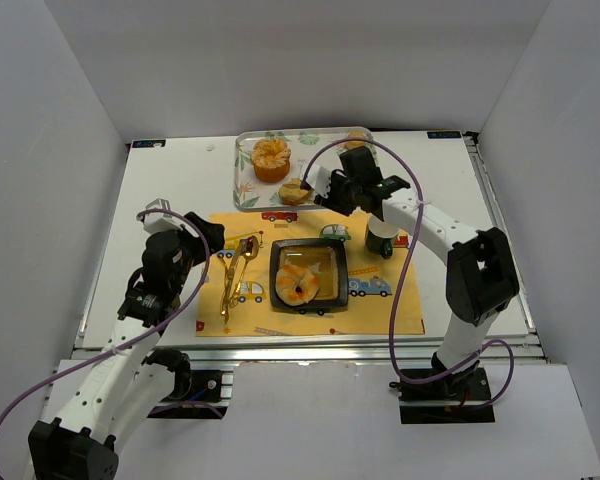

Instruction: Place the bread

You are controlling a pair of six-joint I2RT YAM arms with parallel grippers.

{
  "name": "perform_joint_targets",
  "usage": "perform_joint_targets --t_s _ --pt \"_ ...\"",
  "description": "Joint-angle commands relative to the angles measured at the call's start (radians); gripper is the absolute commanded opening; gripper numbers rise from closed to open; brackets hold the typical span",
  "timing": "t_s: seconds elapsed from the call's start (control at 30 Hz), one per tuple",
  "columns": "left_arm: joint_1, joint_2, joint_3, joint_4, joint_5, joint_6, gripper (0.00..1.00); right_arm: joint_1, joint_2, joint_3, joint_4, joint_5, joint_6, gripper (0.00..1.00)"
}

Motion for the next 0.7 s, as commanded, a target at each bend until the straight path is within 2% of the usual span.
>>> perform_joint_targets --t_s 0.0,0.67 --pt "0.001 -0.011 -0.006 0.017 0.013 0.000 0.84 -0.002 -0.019 0.034 0.010 -0.036 0.026 0.45" --pt "0.001 -0.027 0.000 -0.007 0.004 -0.003 0.84 -0.003 0.042 0.037 0.023 0.019 0.069 0.46"
